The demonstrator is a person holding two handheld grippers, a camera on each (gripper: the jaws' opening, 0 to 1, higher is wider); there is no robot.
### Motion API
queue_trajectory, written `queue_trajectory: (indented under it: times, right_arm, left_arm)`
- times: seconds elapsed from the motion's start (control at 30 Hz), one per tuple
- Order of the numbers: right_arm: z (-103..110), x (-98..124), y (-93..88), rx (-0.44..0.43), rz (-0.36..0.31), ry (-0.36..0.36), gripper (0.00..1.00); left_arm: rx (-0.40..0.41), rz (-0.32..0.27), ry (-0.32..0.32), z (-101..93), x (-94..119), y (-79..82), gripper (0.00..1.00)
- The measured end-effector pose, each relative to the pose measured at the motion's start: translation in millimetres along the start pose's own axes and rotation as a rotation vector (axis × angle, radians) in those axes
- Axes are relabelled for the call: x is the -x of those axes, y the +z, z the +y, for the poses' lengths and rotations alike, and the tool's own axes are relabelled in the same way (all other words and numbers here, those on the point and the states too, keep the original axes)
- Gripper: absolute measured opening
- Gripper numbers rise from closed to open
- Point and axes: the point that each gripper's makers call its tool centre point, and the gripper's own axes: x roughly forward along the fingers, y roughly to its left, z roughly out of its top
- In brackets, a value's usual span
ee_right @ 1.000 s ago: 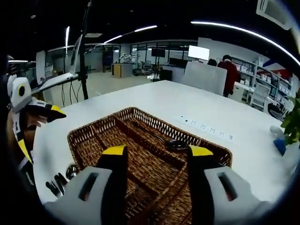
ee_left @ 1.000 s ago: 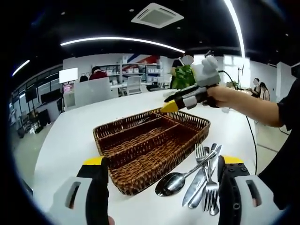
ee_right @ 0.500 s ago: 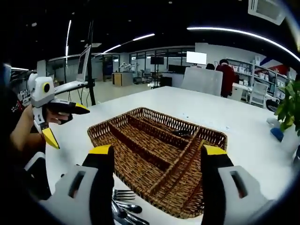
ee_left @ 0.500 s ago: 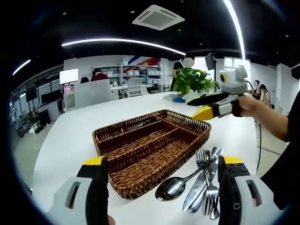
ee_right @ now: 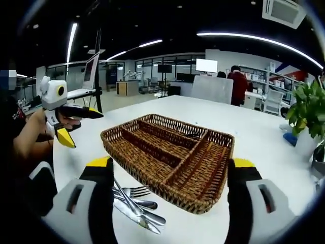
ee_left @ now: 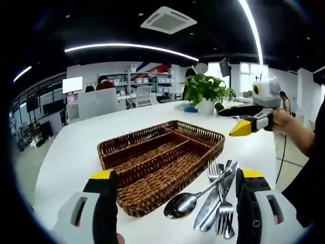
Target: Arrange the knives, forks, and spoons in their matching storage slots by inserting each utensil handle-first until every utensil is classified and aligned in the correct compartment
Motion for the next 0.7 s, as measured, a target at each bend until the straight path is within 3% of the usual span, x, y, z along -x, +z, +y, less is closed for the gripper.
queue_trajectory:
  times: [0.23,0.7]
  right_arm:
    - [5,9,-10.6,-0.014,0.017,0.029,1.0]
    - [12,18,-7.2,-0.037,-0.005,0.047,1.0]
  left_arm:
    - [-0.01,0.0,0.0,-9.3,6,-2.6,0.99]
    - [-0.029,0.016,0.014,-10.9,14,-5.9,0.99]
